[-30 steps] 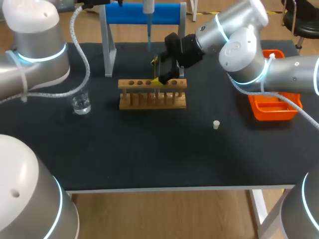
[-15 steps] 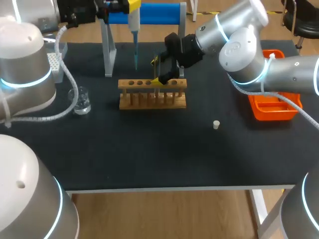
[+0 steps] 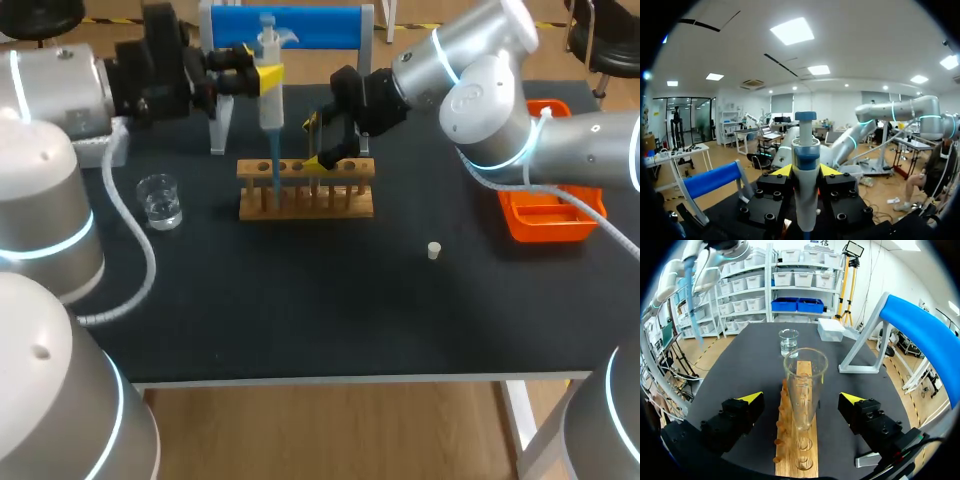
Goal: Invert the test tube, pick up the pipette, mount the tip to pipette, aspirate from beaker and dispense into the tube, eject the tip, return the pipette, and cap with the stopper.
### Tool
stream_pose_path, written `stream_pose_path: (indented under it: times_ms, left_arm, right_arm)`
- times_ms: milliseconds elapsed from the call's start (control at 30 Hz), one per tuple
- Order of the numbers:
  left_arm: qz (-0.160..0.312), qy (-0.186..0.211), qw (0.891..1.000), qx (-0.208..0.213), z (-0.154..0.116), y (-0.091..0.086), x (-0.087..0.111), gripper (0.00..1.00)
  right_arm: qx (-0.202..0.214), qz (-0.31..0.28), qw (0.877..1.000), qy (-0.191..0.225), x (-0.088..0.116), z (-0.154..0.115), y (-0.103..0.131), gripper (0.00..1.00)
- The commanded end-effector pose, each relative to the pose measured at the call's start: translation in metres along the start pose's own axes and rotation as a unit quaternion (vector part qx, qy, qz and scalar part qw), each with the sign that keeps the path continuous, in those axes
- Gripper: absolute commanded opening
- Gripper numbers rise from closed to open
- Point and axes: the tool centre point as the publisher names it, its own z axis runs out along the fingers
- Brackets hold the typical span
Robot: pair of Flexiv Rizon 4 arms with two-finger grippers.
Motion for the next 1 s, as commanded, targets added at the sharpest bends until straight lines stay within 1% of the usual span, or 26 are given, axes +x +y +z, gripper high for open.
stream_pose_path:
  times_ms: [33, 133, 300, 533, 667, 833, 1000]
  left_arm:
    - [0.009, 0.000, 1.000, 0.021, 0.004, 0.014, 0.015, 0.00]
    - [0.015, 0.019, 0.999, 0.028, 0.013, 0.022, 0.023, 0.00]
    - [0.018, 0.038, 0.999, 0.024, 0.024, 0.033, 0.026, 0.00]
    - [0.032, 0.050, 0.998, 0.022, 0.032, 0.040, 0.022, 0.00]
    - [0.038, 0.065, 0.997, 0.022, 0.037, 0.043, 0.021, 0.00]
    - [0.043, 0.083, 0.996, 0.005, 0.043, 0.046, 0.021, 0.00]
    - [0.042, 0.088, 0.995, -0.002, 0.043, 0.050, 0.020, 0.00]
  right_arm:
    - [0.000, 0.000, 1.000, 0.001, 0.000, -0.001, 0.000, 1.00]
    - [0.000, 0.000, 1.000, 0.001, 0.000, -0.001, 0.000, 1.00]
    - [0.000, 0.000, 1.000, 0.001, 0.000, -0.001, 0.000, 1.00]
    - [0.000, 0.000, 1.000, 0.001, 0.000, -0.001, 0.000, 1.00]
    - [0.000, 0.000, 1.000, 0.001, 0.000, -0.001, 0.000, 1.00]
    - [0.000, 0.000, 1.000, 0.001, 0.000, -0.001, 0.000, 1.00]
    - [0.000, 0.000, 1.000, 0.001, 0.000, -0.001, 0.000, 1.00]
